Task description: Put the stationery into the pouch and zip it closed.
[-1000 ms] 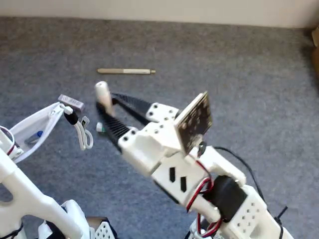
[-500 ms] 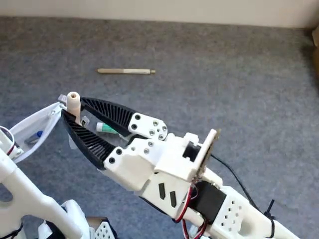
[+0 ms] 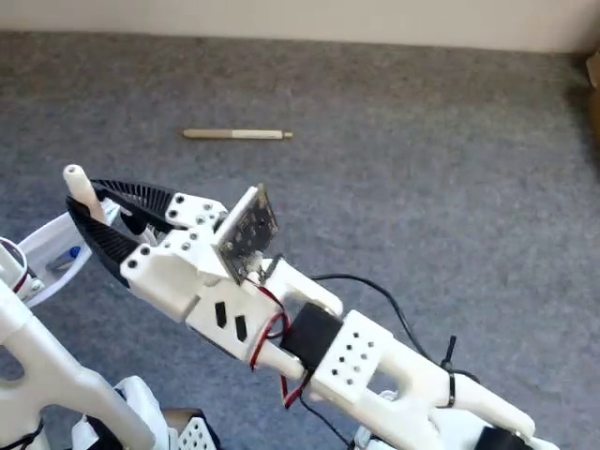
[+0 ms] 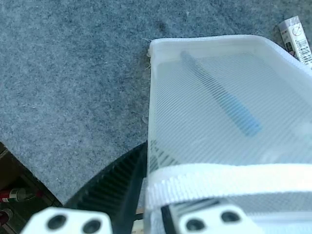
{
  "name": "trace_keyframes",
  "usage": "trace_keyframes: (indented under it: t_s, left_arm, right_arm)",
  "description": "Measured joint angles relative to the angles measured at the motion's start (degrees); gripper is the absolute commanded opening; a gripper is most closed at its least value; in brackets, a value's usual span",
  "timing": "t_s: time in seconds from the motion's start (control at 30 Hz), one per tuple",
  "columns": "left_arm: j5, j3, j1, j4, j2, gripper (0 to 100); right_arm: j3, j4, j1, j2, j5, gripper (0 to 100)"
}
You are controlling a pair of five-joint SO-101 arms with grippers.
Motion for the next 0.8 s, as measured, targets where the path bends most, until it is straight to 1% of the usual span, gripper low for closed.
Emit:
trace_keyframes:
  t_s: [0.2,0.4,0.63,0.8]
  left_arm:
    - [0.0,0.0,0.0,0.0,0.0,1]
    - [0.0,0.0,0.0,0.0,0.0,1]
    - [0.0,0.0,0.0,0.0,0.0,1]
    - [0.0,0.0,0.0,0.0,0.0,1]
  right_arm:
    - [-2.8,-0.5,0.0,0.4,0.0,0.5]
    - [-2.8,-11.8,0.0,0.4,0.0,0.5]
    - [-1.3,-19.7,0.0,0.4,0.0,0.5]
    - [1.7,-22.7,-0.1,0.6,0.0,0.5]
